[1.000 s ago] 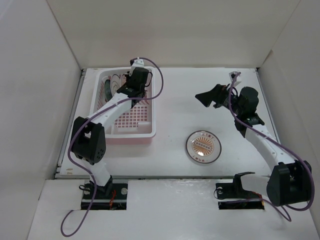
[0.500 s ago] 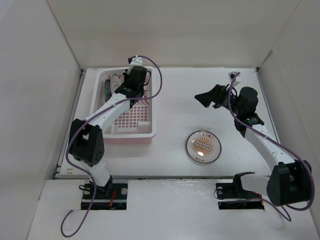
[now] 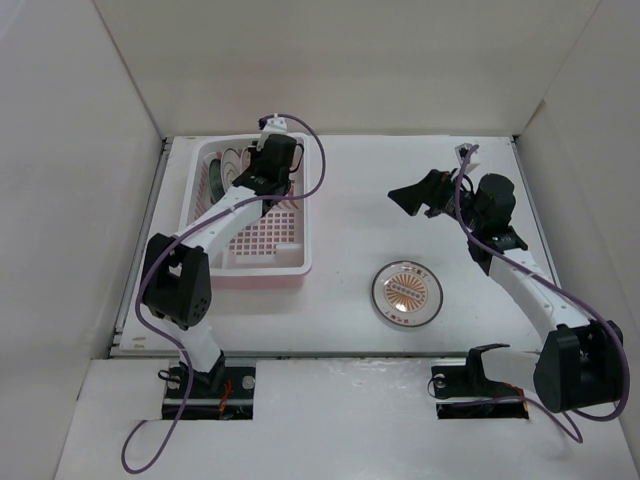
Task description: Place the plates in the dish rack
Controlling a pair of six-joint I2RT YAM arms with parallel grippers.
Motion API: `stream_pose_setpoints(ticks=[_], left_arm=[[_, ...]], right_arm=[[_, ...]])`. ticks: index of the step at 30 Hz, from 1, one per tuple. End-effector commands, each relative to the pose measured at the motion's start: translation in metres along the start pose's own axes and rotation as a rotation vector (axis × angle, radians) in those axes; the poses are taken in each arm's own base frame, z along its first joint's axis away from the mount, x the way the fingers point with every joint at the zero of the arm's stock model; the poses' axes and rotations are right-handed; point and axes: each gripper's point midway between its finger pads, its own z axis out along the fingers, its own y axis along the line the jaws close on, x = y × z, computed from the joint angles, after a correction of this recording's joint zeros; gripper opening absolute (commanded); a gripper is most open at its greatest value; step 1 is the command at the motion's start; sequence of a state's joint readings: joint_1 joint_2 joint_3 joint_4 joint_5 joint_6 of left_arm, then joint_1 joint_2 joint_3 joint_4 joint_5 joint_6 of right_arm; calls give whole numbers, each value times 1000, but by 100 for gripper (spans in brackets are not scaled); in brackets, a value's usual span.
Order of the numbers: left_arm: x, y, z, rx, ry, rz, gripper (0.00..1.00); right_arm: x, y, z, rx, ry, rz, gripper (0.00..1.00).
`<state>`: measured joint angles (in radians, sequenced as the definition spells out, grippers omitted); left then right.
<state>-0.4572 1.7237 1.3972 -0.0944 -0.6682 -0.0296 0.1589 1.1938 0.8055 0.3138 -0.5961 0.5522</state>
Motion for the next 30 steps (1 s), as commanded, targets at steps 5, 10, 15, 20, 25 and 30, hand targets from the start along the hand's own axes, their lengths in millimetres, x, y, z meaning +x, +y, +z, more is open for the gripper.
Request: stream_pose_setpoints(ticks=[5, 10, 15, 20, 25, 30], left_arm=[[-4, 4, 4, -43, -27, -22, 0], [5, -1, 11, -45, -7, -13, 1], [11, -4, 13, -37, 7, -10, 5], [12, -6, 14, -38, 15, -12, 14], [12, -8, 15, -30, 24, -14, 22], [8, -8, 12, -20, 17, -21, 22]], right_arm=[[-19, 19, 3, -59, -30, -60, 100], [-19, 19, 3, -59, -30, -60, 100], [-19, 19, 3, -59, -30, -60, 100], [-19, 19, 3, -59, -30, -60, 100], [-18, 20, 3, -67, -25, -60, 100], [-18, 20, 3, -67, -25, -60, 100]])
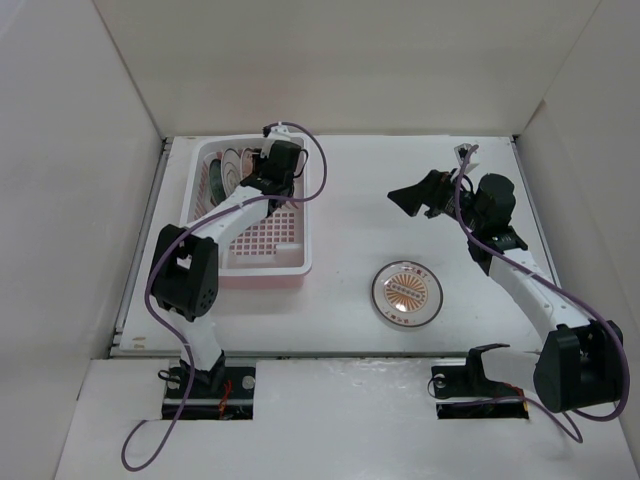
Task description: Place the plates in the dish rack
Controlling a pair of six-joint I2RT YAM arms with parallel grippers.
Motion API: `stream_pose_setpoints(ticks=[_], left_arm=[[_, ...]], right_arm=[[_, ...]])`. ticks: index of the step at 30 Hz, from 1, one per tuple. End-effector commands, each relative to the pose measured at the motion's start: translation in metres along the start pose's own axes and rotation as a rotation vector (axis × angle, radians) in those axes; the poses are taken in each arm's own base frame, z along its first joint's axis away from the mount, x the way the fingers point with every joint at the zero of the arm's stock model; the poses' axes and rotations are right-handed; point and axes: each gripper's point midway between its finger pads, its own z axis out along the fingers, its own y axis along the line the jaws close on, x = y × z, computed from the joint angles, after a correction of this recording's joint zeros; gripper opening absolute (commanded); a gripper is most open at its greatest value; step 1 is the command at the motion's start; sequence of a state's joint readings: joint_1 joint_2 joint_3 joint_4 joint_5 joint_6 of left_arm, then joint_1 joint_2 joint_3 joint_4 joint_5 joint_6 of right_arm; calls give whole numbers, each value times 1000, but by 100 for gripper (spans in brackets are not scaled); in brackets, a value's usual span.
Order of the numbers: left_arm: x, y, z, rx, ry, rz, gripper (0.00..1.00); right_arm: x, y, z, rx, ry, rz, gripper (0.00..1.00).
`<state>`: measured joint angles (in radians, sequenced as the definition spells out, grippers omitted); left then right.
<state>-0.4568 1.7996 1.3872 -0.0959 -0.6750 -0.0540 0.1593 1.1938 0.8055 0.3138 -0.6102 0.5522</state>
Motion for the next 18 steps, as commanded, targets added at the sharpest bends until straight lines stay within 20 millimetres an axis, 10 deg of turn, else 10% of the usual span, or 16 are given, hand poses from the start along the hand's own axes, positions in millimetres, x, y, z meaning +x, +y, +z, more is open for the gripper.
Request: stream_pose_setpoints(ticks=[1, 7, 18], left_arm=[[-30, 5, -10, 6, -60, -66, 22], [-39, 4, -20, 49, -75, -90, 42], [-68, 6, -42, 126, -120, -139, 45]], right_arm=[[-19, 18, 3, -54, -33, -61, 100], [-17, 16, 5, -50, -27, -56, 100], [-13, 10, 8, -41, -13, -44, 100]])
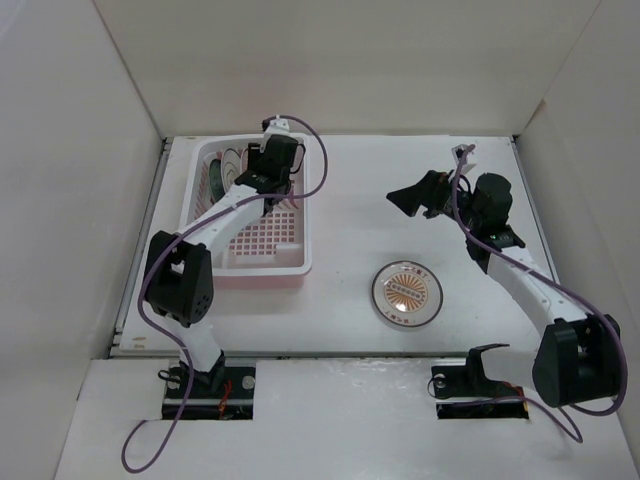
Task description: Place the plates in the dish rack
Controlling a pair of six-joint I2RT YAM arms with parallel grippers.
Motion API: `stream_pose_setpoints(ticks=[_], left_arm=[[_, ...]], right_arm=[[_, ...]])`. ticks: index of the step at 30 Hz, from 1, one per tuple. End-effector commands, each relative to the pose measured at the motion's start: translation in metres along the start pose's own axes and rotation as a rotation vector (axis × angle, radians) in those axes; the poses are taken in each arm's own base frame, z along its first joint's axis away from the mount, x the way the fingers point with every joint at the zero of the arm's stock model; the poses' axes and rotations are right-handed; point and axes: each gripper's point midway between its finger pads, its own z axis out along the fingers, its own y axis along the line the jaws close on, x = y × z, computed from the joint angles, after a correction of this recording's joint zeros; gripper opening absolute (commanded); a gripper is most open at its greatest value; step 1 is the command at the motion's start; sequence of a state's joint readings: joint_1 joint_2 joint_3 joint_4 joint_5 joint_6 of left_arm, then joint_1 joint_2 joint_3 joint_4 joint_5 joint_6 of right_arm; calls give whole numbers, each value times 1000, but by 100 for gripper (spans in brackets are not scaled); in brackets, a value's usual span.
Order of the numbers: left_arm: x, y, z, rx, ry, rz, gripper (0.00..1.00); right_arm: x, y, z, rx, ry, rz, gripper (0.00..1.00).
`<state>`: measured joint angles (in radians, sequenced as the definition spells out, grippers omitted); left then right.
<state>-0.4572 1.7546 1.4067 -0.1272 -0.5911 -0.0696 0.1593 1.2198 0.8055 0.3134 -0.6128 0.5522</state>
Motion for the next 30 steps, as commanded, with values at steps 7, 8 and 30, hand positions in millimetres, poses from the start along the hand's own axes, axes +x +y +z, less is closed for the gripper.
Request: stream_pose_setpoints(ticks=[7, 8, 30], left_arm=[[-68, 11, -44, 64, -142, -129, 53], [-71, 9, -49, 73, -151, -131, 56], [-132, -64, -179, 709, -265, -204, 100]], right_arm=[[-19, 17, 4, -51, -32, -60, 100], [-20, 15, 4, -42, -38, -59, 100], [65, -59, -105, 564, 12, 178, 100]])
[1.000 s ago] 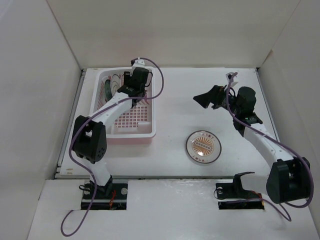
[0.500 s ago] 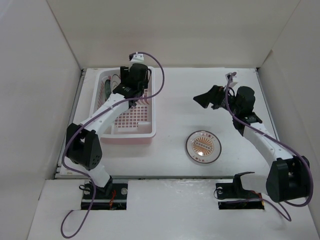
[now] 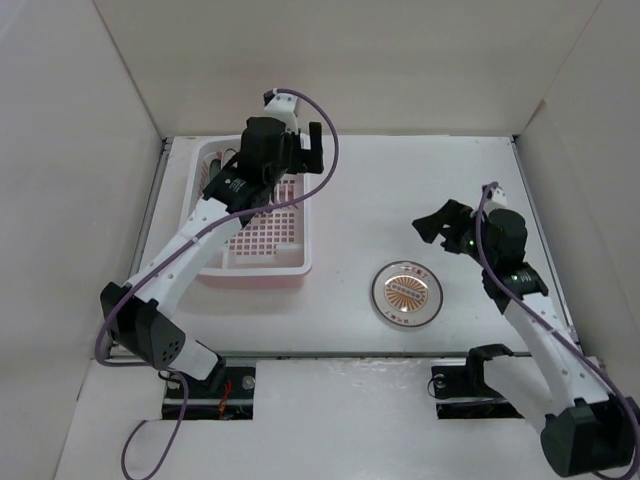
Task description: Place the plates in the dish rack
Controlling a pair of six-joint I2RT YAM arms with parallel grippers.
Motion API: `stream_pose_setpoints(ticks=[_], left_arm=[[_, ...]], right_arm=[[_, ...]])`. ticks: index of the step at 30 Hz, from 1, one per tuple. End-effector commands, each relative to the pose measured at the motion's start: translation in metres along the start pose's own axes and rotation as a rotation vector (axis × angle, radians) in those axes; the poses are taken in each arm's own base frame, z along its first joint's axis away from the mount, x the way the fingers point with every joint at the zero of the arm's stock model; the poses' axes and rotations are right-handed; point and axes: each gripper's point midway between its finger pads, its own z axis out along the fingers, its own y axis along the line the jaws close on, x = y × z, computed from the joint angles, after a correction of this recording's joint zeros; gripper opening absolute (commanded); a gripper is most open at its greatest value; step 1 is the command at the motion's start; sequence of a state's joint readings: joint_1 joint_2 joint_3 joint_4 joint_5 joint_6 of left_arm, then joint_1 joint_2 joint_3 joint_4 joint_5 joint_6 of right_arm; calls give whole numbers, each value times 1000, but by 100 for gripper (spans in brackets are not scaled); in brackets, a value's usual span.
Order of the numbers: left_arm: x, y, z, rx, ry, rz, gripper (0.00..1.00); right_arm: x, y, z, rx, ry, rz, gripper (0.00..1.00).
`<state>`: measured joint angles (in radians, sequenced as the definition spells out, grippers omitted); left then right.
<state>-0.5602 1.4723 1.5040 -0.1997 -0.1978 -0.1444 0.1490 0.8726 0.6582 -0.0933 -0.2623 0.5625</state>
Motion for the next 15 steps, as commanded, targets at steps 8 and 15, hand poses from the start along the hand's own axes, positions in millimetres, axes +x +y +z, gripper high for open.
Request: stream_pose_setpoints(ticks=[8, 15], left_arm=[[0, -98, -20, 543, 70, -40, 100], [67, -152, -8, 788, 269, -14, 100]], right_arm=[[-22, -14, -112, 148, -323, 7, 100], [-94, 56, -208, 7, -604, -135, 100]])
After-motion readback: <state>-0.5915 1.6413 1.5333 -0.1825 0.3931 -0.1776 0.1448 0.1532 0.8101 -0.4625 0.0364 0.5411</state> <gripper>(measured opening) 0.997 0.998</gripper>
